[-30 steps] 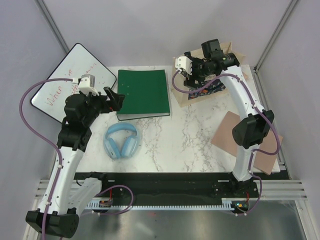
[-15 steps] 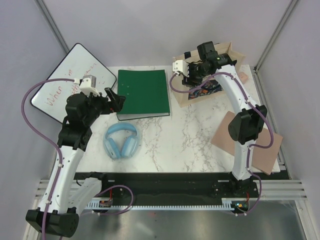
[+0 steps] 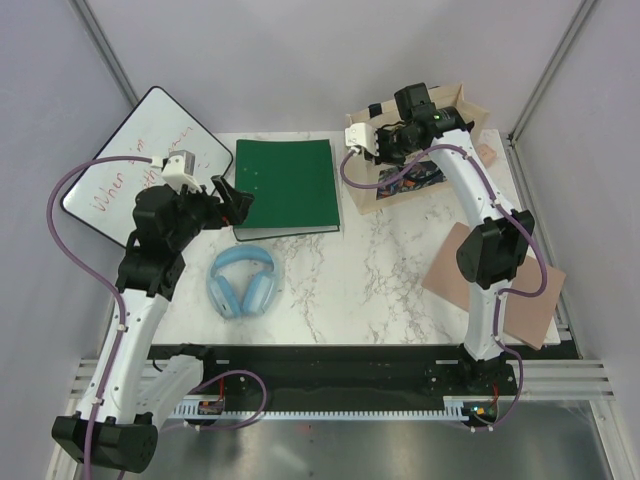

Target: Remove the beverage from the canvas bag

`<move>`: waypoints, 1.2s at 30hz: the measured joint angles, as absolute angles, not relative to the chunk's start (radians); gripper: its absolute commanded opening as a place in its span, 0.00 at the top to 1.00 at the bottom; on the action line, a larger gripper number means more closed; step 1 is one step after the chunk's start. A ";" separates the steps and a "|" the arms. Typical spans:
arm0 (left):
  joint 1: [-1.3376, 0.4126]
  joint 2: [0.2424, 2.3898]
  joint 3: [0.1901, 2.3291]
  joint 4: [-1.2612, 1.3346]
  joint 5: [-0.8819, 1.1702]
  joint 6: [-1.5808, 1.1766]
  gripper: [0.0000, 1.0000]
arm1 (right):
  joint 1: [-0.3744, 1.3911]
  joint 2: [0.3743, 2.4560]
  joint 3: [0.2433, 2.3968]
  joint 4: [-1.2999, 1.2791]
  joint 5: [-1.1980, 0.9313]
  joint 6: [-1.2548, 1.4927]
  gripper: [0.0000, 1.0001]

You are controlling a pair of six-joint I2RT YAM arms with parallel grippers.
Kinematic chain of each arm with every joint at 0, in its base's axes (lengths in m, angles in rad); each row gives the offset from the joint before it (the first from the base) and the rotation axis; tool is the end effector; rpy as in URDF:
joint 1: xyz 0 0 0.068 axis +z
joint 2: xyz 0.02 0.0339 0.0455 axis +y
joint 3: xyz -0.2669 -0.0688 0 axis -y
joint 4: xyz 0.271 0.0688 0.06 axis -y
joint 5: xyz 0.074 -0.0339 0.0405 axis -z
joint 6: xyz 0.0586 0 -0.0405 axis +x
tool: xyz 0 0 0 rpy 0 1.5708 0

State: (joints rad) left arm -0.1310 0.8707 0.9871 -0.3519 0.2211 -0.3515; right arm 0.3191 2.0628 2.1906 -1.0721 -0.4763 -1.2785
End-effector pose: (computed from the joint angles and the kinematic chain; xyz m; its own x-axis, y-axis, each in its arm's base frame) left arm 0.2341 -0.0438 0.3781 -0.3339 -0.2948 -0.8953 0.2385 0.8925 -0.3828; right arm 0.4484 0.1765 0.3407 0.2897 -0.8005 -0.5246 -0.8905 -0.0245 -0.4544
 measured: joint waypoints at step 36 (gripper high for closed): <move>-0.131 0.898 0.987 -0.364 0.272 -0.377 0.00 | 0.305 1.845 1.974 -1.253 -0.475 -1.395 1.00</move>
State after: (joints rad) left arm -0.1310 0.8978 0.9871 -0.3645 0.2722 -0.3775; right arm 0.3050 1.8450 1.9736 -1.2530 -0.4747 -1.3949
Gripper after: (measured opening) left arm 0.996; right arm 0.018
